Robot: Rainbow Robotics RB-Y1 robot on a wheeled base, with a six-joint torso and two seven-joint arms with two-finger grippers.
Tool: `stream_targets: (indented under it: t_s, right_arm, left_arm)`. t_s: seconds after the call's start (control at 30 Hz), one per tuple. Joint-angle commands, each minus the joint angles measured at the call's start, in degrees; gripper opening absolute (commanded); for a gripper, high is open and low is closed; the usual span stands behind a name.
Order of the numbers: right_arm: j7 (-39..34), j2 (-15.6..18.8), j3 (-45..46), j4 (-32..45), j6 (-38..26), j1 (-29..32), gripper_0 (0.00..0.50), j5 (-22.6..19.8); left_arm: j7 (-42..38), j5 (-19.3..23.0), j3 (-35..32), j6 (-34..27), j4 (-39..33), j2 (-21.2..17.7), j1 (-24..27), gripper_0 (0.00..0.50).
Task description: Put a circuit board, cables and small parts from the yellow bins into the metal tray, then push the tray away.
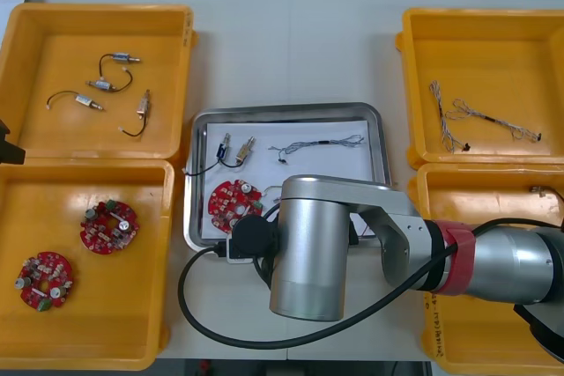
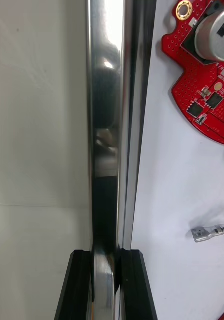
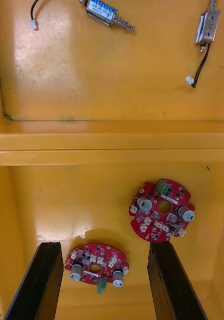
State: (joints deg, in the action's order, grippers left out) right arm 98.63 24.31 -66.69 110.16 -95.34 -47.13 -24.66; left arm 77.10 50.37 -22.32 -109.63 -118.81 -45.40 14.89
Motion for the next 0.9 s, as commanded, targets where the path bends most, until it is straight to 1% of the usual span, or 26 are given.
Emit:
stream_targets:
  t_s: [0.03, 0.3, 0.43, 0.73, 0.9]
  right_arm:
    - [-0.5, 0.0, 1.0, -0.5, 0.6, -3.7, 0.000, 0.3]
    - [-0.5, 0.0, 3.4, -3.4, 0.9, -5.6, 0.000, -2.1]
    - [-0.2, -0.1, 3.7, -4.7, 1.0, -6.9, 0.000, -2.4]
    - [0.1, 0.0, 3.6, -8.0, 3.4, -10.1, 0.000, -2.5]
    - [0.2, 0.0, 3.6, -10.7, 5.0, -12.5, 0.000, -4.4]
  left_arm:
    - [0.0, 0.4, -1.2, -0.4, -1.9, -2.7, -1.2, 0.500]
    - [0.0, 0.4, -1.2, -0.4, -1.9, -2.7, -1.2, 0.500]
    - [0.0, 0.4, -1.2, -0.4, -1.9, -2.7, -1.2, 0.500]
    - [0.0, 0.4, -1.2, -0.4, -1.9, -2.7, -1.2, 0.500]
    - [0.0, 0.4, -1.2, -0.4, -1.9, -2.7, -1.2, 0.500]
